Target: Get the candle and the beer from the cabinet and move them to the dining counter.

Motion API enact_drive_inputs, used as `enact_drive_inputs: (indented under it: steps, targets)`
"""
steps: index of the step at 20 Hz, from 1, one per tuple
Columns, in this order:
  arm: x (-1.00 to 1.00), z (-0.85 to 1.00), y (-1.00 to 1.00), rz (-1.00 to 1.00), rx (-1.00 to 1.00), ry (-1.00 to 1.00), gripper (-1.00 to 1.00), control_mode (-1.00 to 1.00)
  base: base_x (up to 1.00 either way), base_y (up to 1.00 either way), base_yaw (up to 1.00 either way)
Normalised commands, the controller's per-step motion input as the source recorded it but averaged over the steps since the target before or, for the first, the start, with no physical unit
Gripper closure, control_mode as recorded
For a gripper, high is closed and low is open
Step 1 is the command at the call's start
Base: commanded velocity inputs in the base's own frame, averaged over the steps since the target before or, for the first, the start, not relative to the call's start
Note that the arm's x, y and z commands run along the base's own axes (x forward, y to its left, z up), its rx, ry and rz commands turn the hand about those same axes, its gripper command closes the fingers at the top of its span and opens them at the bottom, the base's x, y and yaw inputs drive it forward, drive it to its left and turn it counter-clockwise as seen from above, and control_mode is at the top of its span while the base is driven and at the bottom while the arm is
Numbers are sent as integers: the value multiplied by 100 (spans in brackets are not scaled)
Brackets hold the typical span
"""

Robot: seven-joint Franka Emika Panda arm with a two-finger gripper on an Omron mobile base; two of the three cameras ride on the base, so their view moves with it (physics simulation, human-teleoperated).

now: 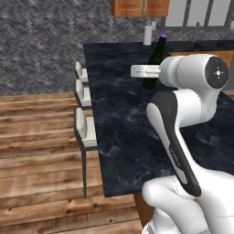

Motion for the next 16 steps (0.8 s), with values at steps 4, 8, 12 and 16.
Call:
enact_drive_inputs:
  steps: [4, 8, 12, 16]
  targets:
    - [0, 0, 0, 0, 0, 0, 100, 100, 0, 0, 0]
    - [0, 0, 0, 0, 0, 0, 100, 100, 0, 0, 0]
    - [0, 0, 0, 0, 0, 0, 100, 100, 0, 0, 0]
    - [0, 0, 0, 0, 0, 0, 100, -100, 0, 0, 0]
